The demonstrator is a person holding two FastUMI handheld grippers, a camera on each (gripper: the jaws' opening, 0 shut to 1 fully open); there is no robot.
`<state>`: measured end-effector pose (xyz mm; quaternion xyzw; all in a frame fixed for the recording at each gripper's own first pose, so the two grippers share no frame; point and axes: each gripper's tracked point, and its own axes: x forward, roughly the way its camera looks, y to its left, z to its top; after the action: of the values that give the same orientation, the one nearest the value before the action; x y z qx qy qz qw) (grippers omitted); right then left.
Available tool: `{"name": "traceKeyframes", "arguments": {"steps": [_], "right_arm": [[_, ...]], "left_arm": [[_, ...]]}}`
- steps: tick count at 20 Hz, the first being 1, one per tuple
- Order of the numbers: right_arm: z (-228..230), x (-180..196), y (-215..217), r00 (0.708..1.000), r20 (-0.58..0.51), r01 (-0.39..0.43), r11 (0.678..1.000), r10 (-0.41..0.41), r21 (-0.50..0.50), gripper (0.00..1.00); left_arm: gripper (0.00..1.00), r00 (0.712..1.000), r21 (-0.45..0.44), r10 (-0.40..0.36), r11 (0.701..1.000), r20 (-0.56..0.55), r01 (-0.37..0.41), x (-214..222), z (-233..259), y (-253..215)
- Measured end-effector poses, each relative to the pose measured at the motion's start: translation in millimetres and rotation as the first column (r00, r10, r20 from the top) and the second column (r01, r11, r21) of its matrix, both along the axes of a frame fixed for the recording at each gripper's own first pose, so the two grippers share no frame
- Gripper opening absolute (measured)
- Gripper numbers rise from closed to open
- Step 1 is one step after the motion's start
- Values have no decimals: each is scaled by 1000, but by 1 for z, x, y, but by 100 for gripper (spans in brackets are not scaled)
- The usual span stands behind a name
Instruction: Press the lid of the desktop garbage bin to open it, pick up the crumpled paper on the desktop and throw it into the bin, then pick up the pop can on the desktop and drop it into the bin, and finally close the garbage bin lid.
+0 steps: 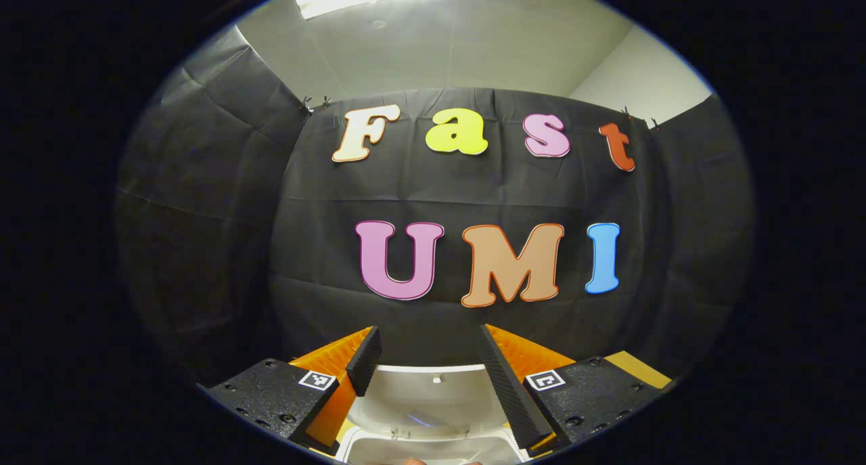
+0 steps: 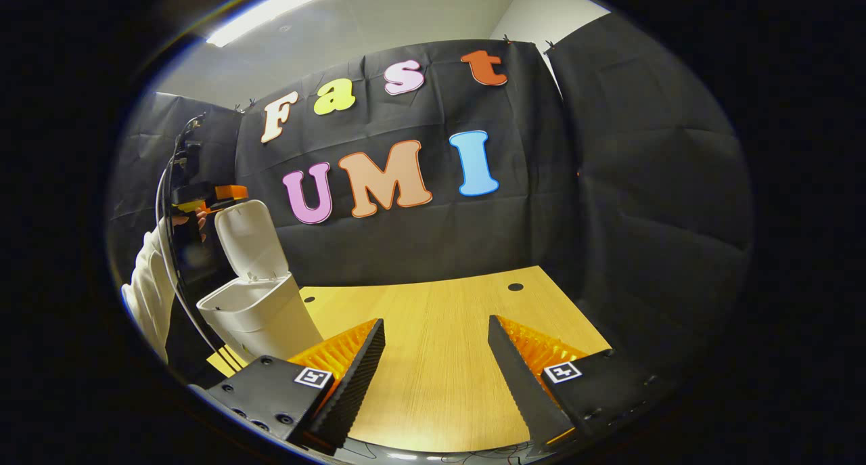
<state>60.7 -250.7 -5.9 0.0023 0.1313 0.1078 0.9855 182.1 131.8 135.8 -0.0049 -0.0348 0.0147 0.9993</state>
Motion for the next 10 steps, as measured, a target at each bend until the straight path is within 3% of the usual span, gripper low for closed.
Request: {"name": "traceKeyframes", "arguments": {"steps": [6, 10], "right_arm": [[-5, -3, -2, 1000, -14, 8, 1000, -8, 7, 97], [-5, -1, 4, 1000, -20, -9, 1000, 9, 13, 97]], "left_arm": [[84, 1000, 30, -6, 1000, 12, 6, -9, 1, -1], [84, 999, 15, -17, 1000, 44, 16, -42, -5, -6]]}}
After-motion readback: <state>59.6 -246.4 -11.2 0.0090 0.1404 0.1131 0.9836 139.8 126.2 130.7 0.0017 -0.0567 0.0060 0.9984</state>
